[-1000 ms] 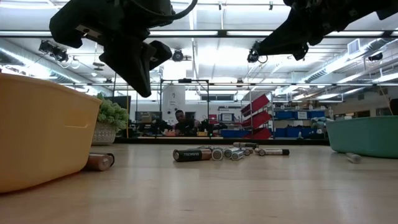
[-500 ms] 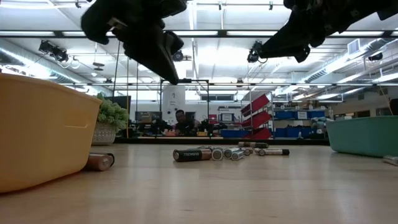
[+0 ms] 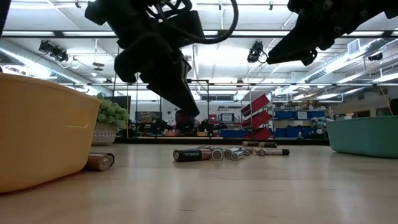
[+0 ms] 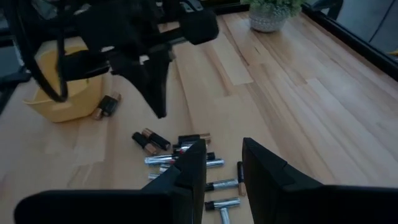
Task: Sort batteries
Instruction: Put the black battery into the yellow bin
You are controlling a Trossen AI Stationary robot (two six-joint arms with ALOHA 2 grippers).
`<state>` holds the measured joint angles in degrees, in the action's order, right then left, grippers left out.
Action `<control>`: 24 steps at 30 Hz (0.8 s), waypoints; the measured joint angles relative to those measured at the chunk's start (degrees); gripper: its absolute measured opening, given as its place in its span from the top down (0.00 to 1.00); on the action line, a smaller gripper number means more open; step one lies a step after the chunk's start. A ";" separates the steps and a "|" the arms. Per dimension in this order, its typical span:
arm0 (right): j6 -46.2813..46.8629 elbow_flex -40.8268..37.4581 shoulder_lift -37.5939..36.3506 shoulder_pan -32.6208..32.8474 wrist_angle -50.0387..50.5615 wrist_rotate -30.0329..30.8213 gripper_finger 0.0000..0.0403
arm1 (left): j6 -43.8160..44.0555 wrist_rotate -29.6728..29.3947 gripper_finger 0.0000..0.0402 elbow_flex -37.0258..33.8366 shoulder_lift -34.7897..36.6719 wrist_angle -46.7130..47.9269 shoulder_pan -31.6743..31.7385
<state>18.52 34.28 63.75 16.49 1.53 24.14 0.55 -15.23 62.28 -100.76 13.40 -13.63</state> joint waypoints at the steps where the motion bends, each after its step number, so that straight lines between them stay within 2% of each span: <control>1: 0.01 0.00 0.00 0.00 0.04 0.08 0.78 | 0.35 -0.01 0.99 0.00 -0.38 -0.25 0.00; 8: -0.28 0.00 0.00 0.00 1.12 0.22 0.78 | 5.55 1.50 0.91 0.06 -1.09 0.06 -0.30; 18: 2.50 0.00 0.00 0.04 5.51 0.24 0.78 | 10.64 -1.69 0.70 0.04 -2.36 0.49 -1.47; 24: 2.76 0.00 0.00 0.52 5.50 0.26 0.78 | 12.98 -1.76 0.67 0.07 -3.97 -1.18 -2.64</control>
<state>21.28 34.28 63.75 17.02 7.03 24.40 13.53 -17.00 62.36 -104.73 12.22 -16.27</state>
